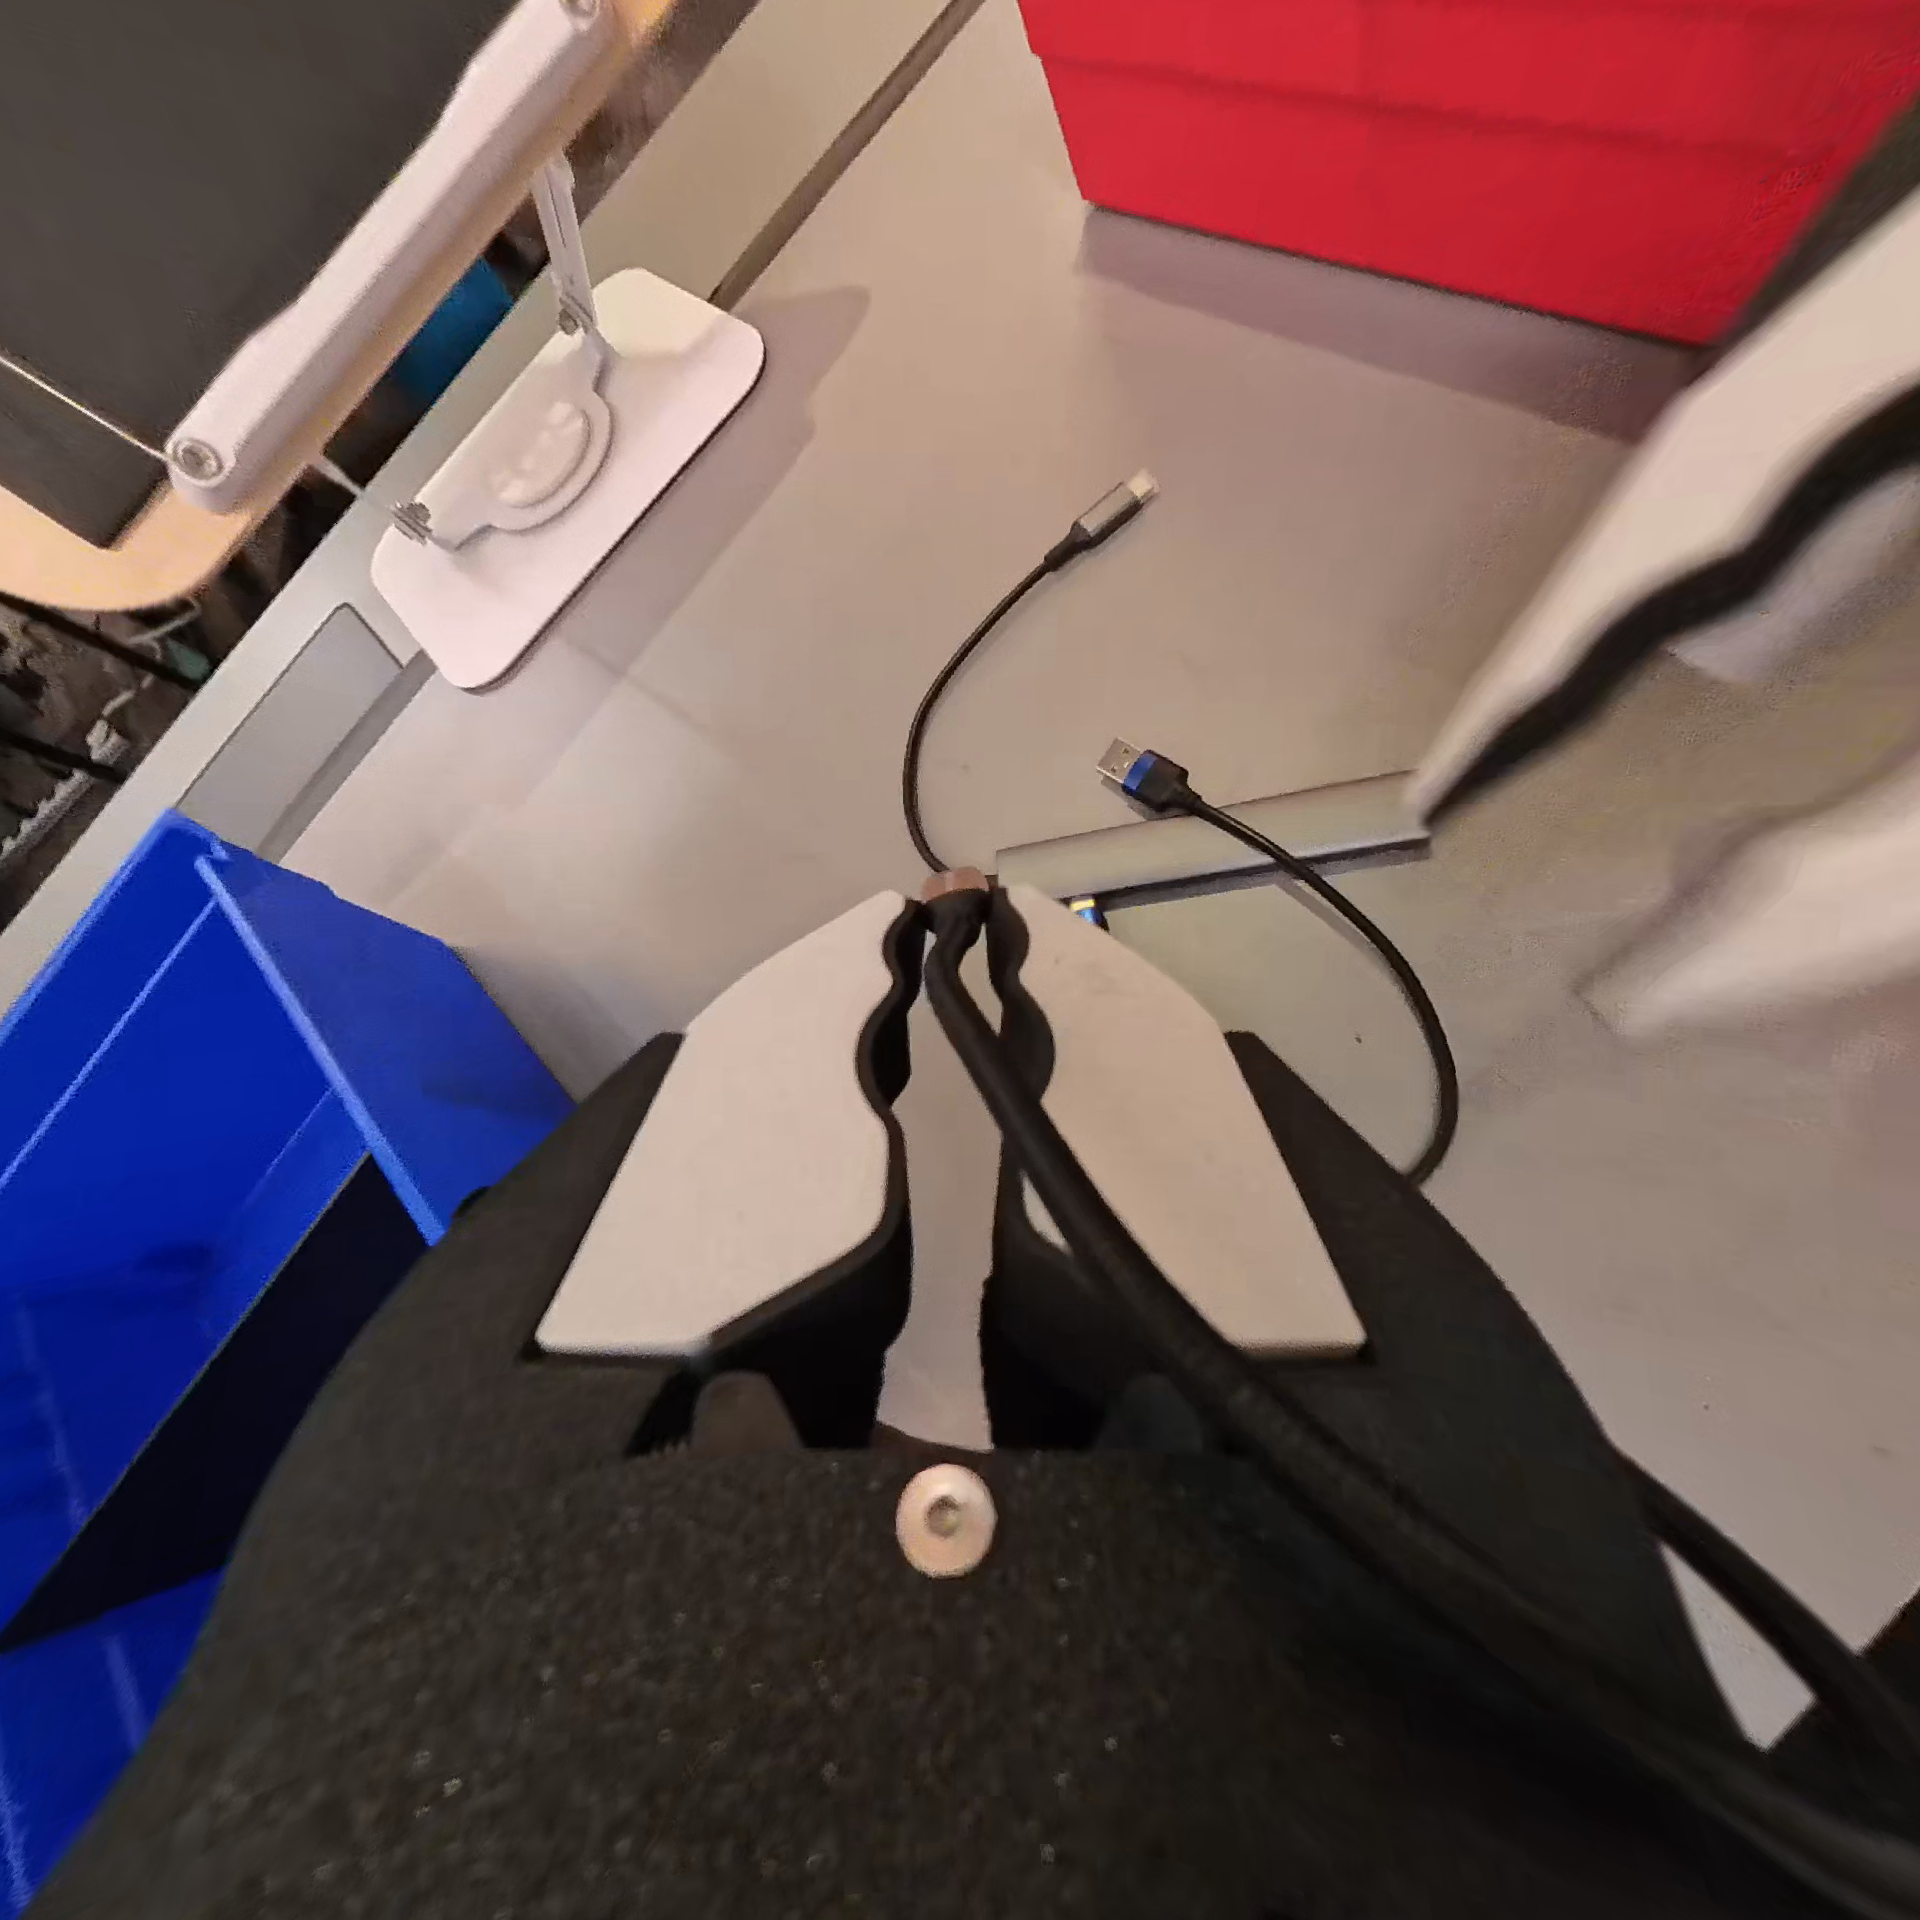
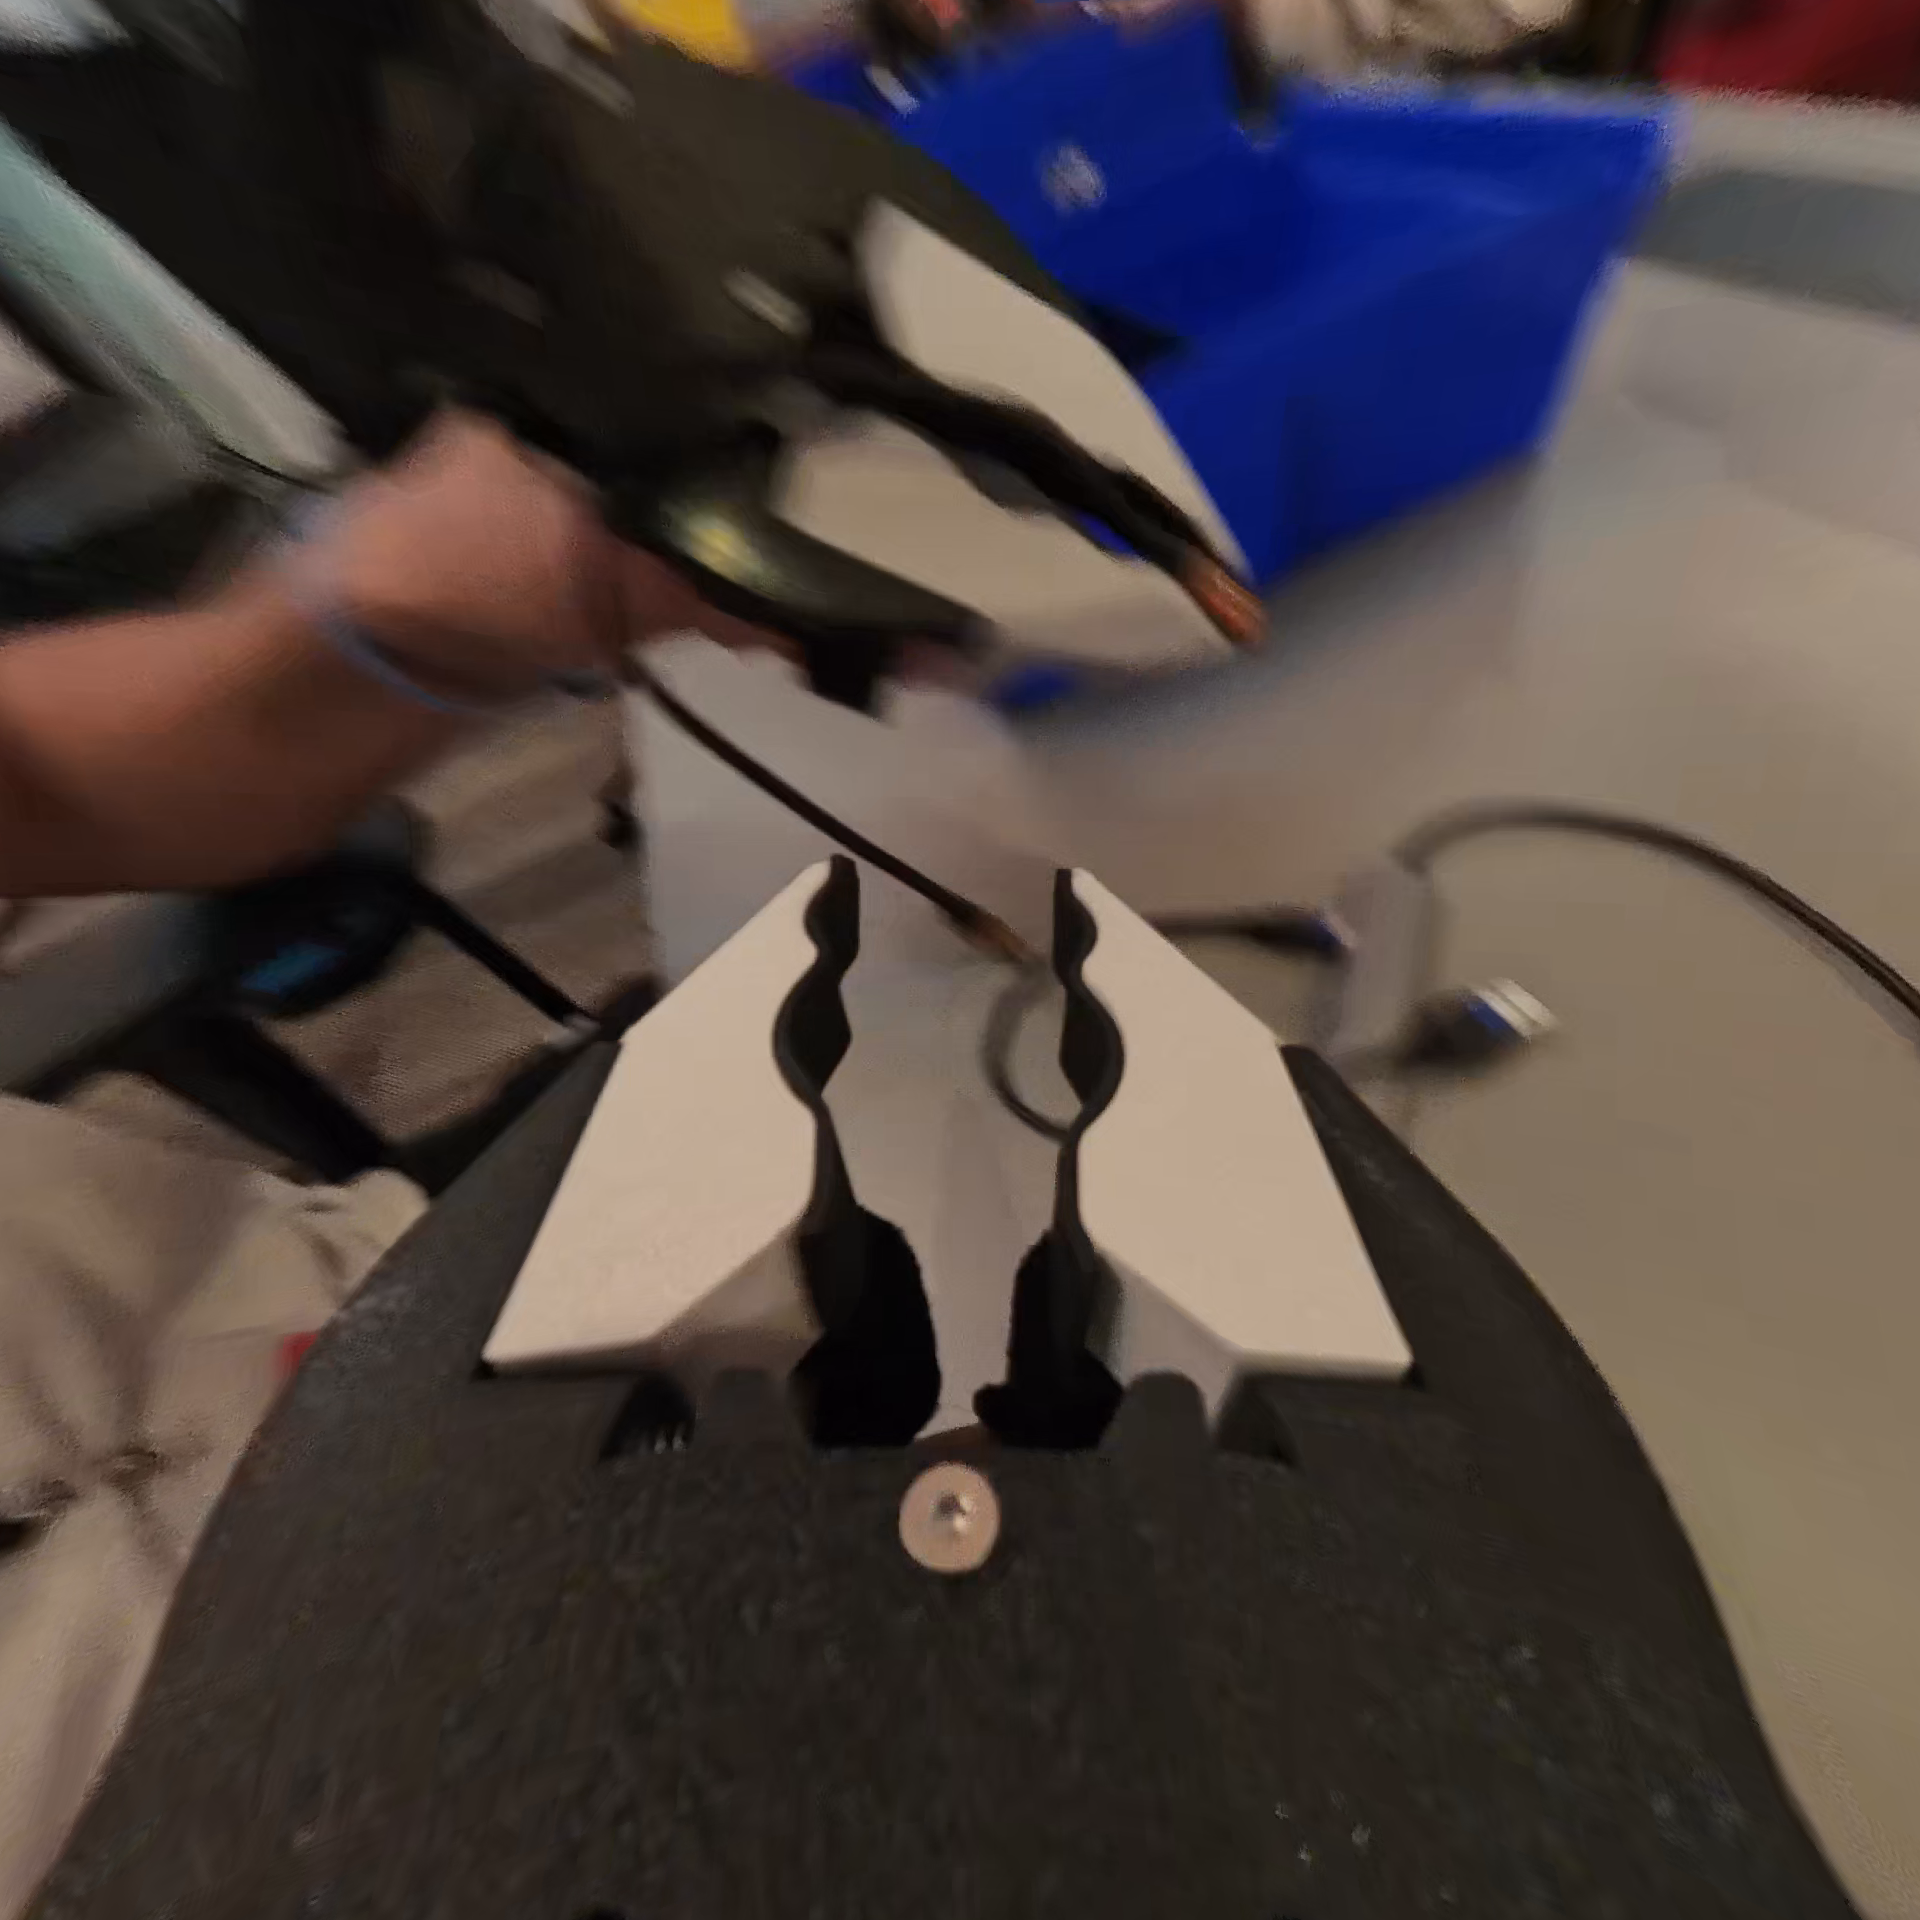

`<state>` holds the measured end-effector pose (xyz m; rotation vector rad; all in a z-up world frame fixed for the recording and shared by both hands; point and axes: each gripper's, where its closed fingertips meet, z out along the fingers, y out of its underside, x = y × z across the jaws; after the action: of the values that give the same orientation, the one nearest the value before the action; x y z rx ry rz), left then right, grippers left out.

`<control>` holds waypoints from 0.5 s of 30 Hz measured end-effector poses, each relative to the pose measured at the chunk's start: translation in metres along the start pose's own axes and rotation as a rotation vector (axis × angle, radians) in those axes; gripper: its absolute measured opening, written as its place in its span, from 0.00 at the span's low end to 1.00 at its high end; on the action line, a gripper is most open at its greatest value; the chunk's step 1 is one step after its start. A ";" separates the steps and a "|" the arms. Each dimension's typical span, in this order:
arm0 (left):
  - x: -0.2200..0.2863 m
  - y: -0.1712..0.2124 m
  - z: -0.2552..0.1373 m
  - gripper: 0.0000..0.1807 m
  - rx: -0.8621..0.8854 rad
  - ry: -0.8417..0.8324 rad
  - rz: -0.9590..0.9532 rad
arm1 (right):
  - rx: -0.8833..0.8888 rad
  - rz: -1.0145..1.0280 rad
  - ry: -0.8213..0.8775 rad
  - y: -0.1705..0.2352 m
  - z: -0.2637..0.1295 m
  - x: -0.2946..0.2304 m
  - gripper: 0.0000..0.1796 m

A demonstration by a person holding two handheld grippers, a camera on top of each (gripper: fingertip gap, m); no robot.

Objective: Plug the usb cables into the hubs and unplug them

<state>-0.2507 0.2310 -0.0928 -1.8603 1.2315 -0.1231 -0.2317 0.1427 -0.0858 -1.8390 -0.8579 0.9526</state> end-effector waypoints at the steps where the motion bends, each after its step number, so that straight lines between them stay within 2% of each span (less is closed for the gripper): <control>1: 0.001 -0.001 0.003 0.07 -0.021 -0.007 0.004 | 0.072 -0.015 -0.062 -0.015 0.001 -0.021 0.20; 3: 0.002 -0.002 0.008 0.07 -0.051 -0.026 0.021 | 0.187 -0.061 -0.107 -0.035 0.001 -0.048 0.20; 5: 0.006 -0.002 0.013 0.07 -0.072 -0.045 0.035 | 0.205 -0.090 -0.029 -0.040 0.005 -0.048 0.18; 7: 0.008 0.000 0.016 0.07 -0.082 -0.060 0.040 | 0.201 -0.161 0.070 -0.040 0.005 -0.038 0.03; 15: 0.013 0.009 0.009 0.07 -0.014 -0.009 -0.074 | 0.105 -0.241 0.092 -0.037 -0.019 -0.023 0.01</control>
<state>-0.2460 0.2248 -0.1092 -1.9166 1.1605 -0.1467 -0.2328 0.1302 -0.0399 -1.6341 -0.9313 0.7419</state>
